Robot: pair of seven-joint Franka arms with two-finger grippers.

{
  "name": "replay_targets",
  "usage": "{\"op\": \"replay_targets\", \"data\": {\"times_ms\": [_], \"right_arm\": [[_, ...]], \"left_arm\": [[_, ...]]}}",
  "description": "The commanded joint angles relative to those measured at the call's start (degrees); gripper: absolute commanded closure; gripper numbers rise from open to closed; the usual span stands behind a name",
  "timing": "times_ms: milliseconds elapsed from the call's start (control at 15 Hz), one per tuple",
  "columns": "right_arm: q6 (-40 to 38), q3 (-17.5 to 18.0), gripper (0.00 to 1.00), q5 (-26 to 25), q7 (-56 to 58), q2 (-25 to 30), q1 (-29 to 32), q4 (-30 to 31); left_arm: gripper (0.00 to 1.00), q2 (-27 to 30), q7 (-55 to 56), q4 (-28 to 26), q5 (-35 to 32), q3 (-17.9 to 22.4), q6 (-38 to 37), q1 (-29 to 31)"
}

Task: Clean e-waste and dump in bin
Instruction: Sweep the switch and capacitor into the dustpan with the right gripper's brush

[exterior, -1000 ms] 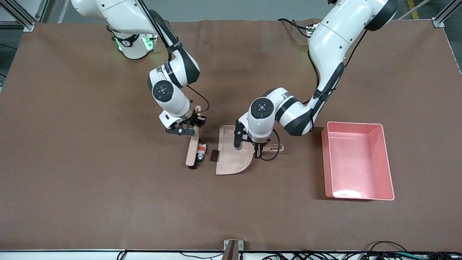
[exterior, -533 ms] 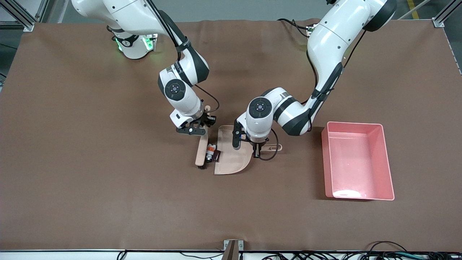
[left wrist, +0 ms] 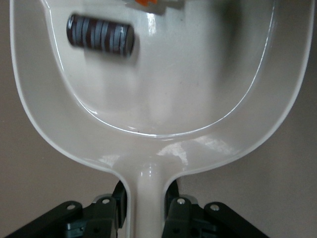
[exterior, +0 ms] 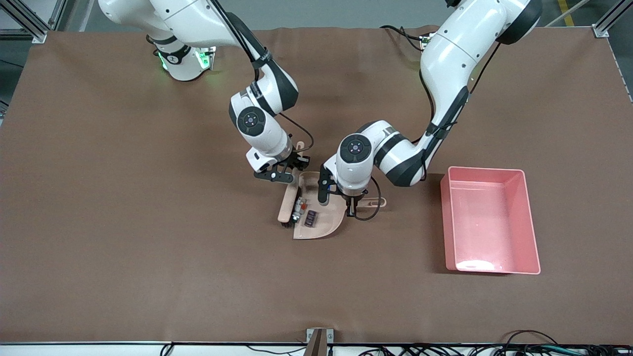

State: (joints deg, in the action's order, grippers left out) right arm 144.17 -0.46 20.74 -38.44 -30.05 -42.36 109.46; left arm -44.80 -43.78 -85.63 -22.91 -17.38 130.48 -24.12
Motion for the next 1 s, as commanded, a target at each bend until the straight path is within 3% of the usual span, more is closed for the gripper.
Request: {"op": "replay_targets", "data": {"times_ms": [0,333,533,733,933], "right_arm": [[0.7,0.0,1.0,4.3,-1.0,-1.1,-1.1,-1.9],[-0.8,0.0,1.0,6.5,-4.3,-1.1,-1.7,-4.6],[-8.8,-0.1,1.0,6.5,-6.3,-0.9,-1.2,-7.7],[-15.3,-0.4,1.0,5.8,-4.5,2.8,1.1,-7.2],[-16.1,-0.5,1.0,5.7,-3.7,5.2,2.8,-5.8]], "left_arm": [[0.99,-2.2,1.9,2.5,-1.2,0.2,0.5,-0.9],[0.99,-1.6,1.6,2.4,-1.2,0.2,0.5,-0.3],[1.0,-1.6,2.1,2.4,-1.0,0.2,0.5,0.0],[1.0,-1.5,2.2,2.3,-0.1,-0.2,2.5,1.1],[1.0,-1.5,2.2,1.7,1.0,-0.2,6.2,1.5]]}}
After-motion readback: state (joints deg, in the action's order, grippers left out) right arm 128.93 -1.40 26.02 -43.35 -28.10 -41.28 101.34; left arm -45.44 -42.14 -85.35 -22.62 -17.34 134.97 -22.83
